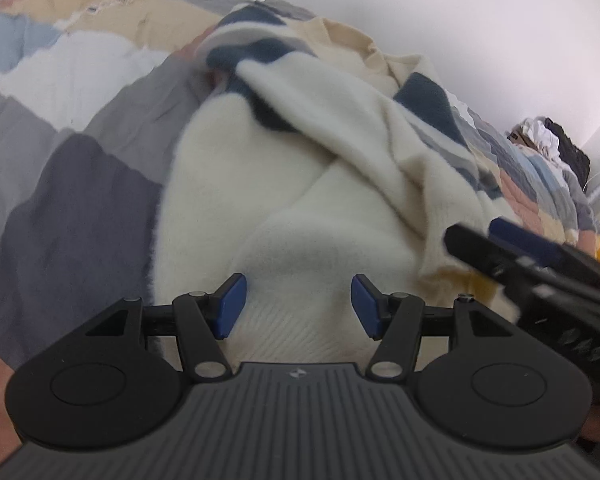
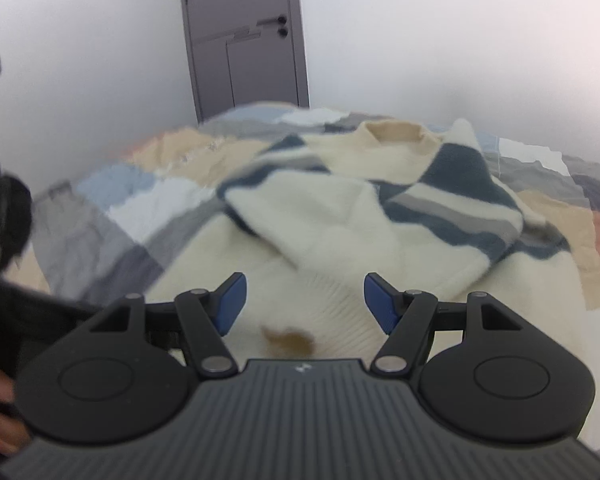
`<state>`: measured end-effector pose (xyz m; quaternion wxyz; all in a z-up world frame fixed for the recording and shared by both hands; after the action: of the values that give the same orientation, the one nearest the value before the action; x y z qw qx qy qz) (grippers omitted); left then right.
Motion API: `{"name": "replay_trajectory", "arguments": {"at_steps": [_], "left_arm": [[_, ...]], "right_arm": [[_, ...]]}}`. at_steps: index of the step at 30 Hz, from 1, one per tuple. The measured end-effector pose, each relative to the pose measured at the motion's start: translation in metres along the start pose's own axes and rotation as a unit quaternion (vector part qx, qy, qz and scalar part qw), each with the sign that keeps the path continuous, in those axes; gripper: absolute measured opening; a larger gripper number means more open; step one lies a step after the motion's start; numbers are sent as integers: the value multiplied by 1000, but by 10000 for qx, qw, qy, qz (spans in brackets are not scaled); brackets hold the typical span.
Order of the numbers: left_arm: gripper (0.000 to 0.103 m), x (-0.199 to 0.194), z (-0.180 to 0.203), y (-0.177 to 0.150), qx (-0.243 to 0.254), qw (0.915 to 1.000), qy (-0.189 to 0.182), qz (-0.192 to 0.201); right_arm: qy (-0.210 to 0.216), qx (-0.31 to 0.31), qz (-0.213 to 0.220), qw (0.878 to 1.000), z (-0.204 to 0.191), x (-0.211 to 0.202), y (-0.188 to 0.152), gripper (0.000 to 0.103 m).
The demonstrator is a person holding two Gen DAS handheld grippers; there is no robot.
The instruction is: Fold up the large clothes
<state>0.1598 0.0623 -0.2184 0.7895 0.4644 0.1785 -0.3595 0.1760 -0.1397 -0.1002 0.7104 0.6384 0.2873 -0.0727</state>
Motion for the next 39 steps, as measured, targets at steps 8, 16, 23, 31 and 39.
{"name": "replay_trajectory", "arguments": {"at_steps": [8, 16, 23, 31, 39], "left_arm": [[64, 1, -2, -1, -110, 9999, -49, -19], [66, -3, -1, -1, -172, 9998, -55, 41], [66, -11, -1, -2, -268, 9995, -92, 149], [67, -28, -1, -3, -619, 9973, -295, 243], [67, -57, -26, 3, -1111, 9919, -90, 614]], "right_arm": [[-314, -300, -407, 9982, -3, 36, -20, 66], [-866, -20, -239, 9960, 26, 31, -12, 29], [-1301, 862, 133, 9877, 85, 15, 9, 18], [-1514, 2284, -955, 9570, 141, 66, -31, 19], [-1323, 2882, -1138, 9415, 150, 62, -39, 28]]}}
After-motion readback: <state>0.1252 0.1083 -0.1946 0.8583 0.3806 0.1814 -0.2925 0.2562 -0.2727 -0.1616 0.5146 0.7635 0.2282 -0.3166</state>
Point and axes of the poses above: each gripper's, at about its wrist camera, not at the fingertips, and x roughly the way its jaws point, z to its right, y to its top, the point moved 8 cm from there along x, roughly the way its jaws point, and after that the axes turned 13 degrees about -y, right-handed, at the moved point
